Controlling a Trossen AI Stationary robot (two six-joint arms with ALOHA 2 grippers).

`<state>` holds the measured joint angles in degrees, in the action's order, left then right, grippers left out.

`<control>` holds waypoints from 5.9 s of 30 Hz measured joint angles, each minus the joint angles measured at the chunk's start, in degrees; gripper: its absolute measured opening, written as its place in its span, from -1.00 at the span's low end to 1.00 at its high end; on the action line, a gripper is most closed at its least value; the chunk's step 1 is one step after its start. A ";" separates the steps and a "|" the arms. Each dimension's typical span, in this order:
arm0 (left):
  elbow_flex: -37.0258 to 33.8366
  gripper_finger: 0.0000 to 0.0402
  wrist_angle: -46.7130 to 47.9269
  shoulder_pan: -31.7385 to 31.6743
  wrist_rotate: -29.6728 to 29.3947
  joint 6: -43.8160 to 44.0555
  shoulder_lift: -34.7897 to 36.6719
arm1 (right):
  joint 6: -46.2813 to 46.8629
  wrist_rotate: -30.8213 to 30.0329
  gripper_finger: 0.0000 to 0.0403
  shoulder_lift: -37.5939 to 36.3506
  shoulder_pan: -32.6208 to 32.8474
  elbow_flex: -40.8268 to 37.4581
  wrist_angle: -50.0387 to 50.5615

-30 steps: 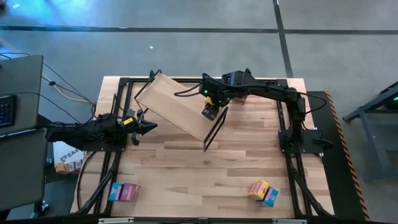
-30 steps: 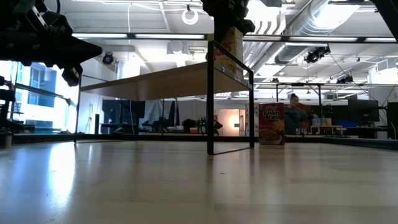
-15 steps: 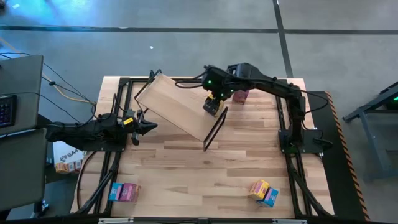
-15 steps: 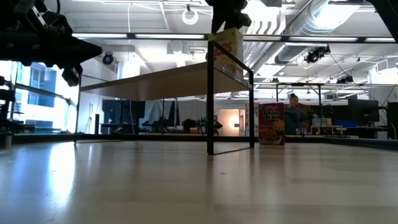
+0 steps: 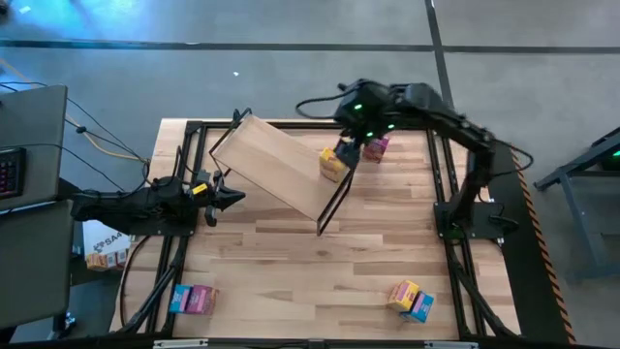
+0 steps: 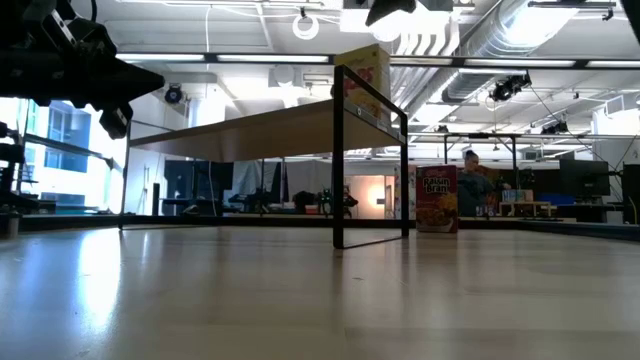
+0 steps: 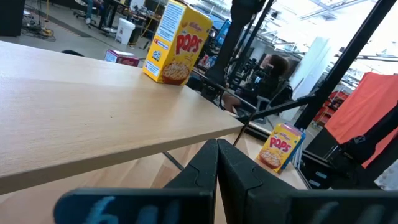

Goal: Stack cereal on shelf
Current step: Put the yellow cereal box on the shelf aligned with the other yellow cereal box

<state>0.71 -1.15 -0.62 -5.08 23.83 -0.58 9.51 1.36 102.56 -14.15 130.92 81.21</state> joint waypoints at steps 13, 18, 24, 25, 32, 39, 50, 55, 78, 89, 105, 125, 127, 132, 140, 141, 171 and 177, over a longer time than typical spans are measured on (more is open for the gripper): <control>0.00 -1.00 0.00 0.00 -0.02 0.00 0.00 | 8.13 2.07 0.20 -32.74 -0.01 -47.08 -32.65; 0.00 -1.00 0.00 0.00 -0.01 0.01 0.00 | 17.54 2.23 0.20 -44.86 2.89 -63.86 -53.88; 0.00 -1.00 0.00 0.02 -0.02 0.00 0.00 | 28.90 -1.34 0.20 -51.39 5.47 -71.68 -56.32; 0.00 -1.00 0.00 0.01 -0.02 0.00 0.00 | 30.34 -1.42 0.20 -51.71 5.75 -71.91 -55.97; -0.02 -1.00 -4.25 0.00 -0.12 3.24 -0.05 | 30.11 -0.32 0.20 -51.83 7.40 -70.54 -55.51; 0.02 -1.00 -24.49 0.02 -2.62 18.13 0.00 | 26.27 3.82 0.20 -52.28 9.03 -70.21 -54.74; 0.52 -0.99 -32.30 0.00 -20.07 29.50 -2.63 | 20.28 5.32 0.20 -52.30 10.93 -70.21 -55.28; 7.10 -0.84 -32.57 0.02 -19.63 23.40 -10.19 | 24.27 5.31 0.20 -52.30 10.91 -70.21 -57.51; 39.41 0.16 8.49 0.00 -13.91 4.50 -25.35 | 55.64 5.77 0.20 -46.57 17.93 -66.07 -41.13; 39.41 0.16 9.24 0.00 -14.03 5.07 -25.30 | 85.48 10.68 0.20 -23.49 42.33 -46.61 -2.59; 39.41 0.16 9.93 0.02 -12.90 5.07 -25.29 | 110.94 14.83 0.20 -7.93 54.70 -41.66 -1.09; 39.41 0.17 10.40 0.02 -12.80 6.05 -25.29 | 128.75 7.68 0.20 -1.94 59.31 -41.77 -4.61; 39.41 0.17 10.40 0.02 -12.81 6.08 -25.29 | 129.07 7.65 0.20 -1.86 59.31 -41.77 -5.19; 39.41 0.17 10.40 0.02 -12.81 6.08 -25.29 | 129.59 7.10 0.20 -1.68 59.25 -41.77 -5.16; 39.39 0.17 10.40 0.02 -12.81 6.08 -25.29 | 129.60 6.76 0.20 0.01 58.64 -41.77 -4.66; 39.39 0.17 10.39 0.02 -12.83 6.08 -25.29 | 129.68 6.82 0.20 0.15 58.62 -41.77 -5.21; 39.36 0.17 10.40 0.02 -12.85 6.11 -25.29 | 119.28 0.60 0.20 -0.49 57.64 -41.77 -0.39; 39.36 0.17 10.40 0.02 -12.85 7.41 -25.29 | 126.30 4.12 0.20 -2.49 58.67 -41.77 0.78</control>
<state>40.07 9.26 -0.60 -17.93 31.24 -25.87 135.81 5.49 100.07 44.52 89.14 82.00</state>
